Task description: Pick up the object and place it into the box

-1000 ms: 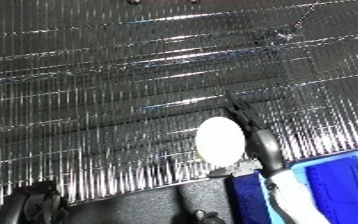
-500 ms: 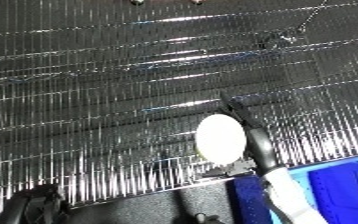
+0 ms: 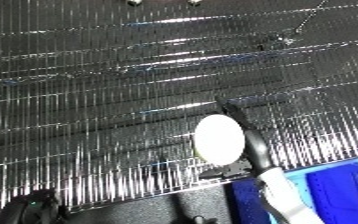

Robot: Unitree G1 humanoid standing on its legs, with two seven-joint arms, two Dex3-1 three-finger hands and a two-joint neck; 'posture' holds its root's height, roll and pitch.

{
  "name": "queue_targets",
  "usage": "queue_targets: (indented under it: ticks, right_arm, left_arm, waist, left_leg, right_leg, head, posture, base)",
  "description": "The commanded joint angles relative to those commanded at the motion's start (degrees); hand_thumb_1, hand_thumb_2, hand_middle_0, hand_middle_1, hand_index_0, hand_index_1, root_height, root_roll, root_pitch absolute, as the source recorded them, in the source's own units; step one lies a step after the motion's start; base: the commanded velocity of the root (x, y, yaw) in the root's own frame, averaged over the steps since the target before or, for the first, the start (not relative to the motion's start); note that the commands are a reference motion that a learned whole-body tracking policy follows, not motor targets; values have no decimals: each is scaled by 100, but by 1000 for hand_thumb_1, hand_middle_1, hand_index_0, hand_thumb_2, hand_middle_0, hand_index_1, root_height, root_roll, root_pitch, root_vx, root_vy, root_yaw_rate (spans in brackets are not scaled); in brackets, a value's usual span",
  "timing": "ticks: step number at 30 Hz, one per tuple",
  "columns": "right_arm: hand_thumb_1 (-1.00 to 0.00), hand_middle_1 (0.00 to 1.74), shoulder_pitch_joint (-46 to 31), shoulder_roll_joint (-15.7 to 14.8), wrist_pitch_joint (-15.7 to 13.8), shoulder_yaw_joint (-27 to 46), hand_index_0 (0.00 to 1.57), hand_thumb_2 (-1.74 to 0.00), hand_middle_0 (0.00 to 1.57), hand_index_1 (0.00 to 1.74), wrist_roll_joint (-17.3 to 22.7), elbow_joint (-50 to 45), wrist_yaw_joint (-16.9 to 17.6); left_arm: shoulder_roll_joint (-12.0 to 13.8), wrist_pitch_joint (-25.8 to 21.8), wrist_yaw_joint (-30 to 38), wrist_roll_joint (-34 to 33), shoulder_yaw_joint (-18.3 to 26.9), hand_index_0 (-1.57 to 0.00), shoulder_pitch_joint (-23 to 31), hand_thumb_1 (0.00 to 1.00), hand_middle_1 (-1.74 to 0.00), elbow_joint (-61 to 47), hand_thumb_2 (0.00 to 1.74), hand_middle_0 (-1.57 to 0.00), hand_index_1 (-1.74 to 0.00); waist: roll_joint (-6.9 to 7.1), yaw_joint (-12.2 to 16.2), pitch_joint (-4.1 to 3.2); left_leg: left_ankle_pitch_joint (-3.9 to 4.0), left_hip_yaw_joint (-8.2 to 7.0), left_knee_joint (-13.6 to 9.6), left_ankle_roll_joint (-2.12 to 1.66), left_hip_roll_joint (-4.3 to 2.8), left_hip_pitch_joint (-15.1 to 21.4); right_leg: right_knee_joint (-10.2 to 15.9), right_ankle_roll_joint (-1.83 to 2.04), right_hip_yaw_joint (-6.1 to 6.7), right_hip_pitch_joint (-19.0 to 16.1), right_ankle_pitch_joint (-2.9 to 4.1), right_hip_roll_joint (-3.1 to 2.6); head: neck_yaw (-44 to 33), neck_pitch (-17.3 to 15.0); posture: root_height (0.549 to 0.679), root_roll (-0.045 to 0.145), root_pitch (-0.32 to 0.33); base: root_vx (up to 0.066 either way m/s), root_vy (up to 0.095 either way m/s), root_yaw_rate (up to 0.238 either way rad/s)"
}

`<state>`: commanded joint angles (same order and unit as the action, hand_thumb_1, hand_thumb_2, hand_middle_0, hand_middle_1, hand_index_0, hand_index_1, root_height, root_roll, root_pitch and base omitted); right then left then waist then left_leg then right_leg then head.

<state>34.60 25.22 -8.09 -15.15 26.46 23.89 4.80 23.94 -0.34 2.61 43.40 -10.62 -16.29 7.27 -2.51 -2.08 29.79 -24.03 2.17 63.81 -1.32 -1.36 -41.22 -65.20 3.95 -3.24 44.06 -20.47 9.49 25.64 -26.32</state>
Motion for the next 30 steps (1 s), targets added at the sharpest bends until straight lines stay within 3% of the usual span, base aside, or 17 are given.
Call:
queue_targets:
  ticks: [8, 14, 21, 30]
  right_arm:
    - [-600, 1044, -137, 31, -160, 108, 942, -1044, 942, 1044, -22, -169, 57]
    - [-600, 1044, -318, 47, -176, 386, 942, -1044, 942, 1044, -268, -764, 279]
    - [-600, 1044, -633, 39, -208, 701, 942, -1044, 942, 1044, -589, -1396, 278]
    - [-600, 1044, -1012, 28, -349, 1078, 942, -1044, 942, 1044, -655, -1957, 564]
  left_arm:
    - [5, 11, -120, -39, 70, -1570, 91, 1000, -1740, -30, 1740, -1570, -1740]
    - [-6, 0, -273, -116, 214, -1570, 205, 1000, -1740, 15, 1740, -1570, -1740]
    - [-33, 45, -464, -219, 439, -1570, 366, 1000, -1740, 60, 1740, -1570, -1740]
    - [-4, 53, -556, -271, 641, -1570, 528, 1000, -1740, 58, 1740, -1570, -1740]
  waist:
    - [28, 22, 0]
    - [97, 92, 0]
    - [164, 161, 0]
    - [212, 282, 0]
  left_leg:
    - [85, -11, -204, 10, -4, 178]
    - [167, -46, -540, 13, -50, 587]
    - [243, -106, -827, 8, -102, 1001]
    - [255, -181, -1035, 26, -155, 1305]
  right_leg:
    - [169, -20, -19, -177, 72, -21]
    - [475, -15, -8, -579, 169, -44]
    - [746, -10, 18, -1000, 244, -59]
    - [977, 13, 78, -1305, 305, -100]
  head:
    - [78, 28]
    - [130, -18]
    - [170, -75]
    - [524, -54]
  posture:
    - [588, 56, 46]
    - [599, 56, 20]
    - [608, 56, -15]
    - [615, 53, -33]
  base:
    - [-24, -14, 9]
    - [-21, -11, -79]
    - [-13, -7, -68]
    - [-35, 1, -94]
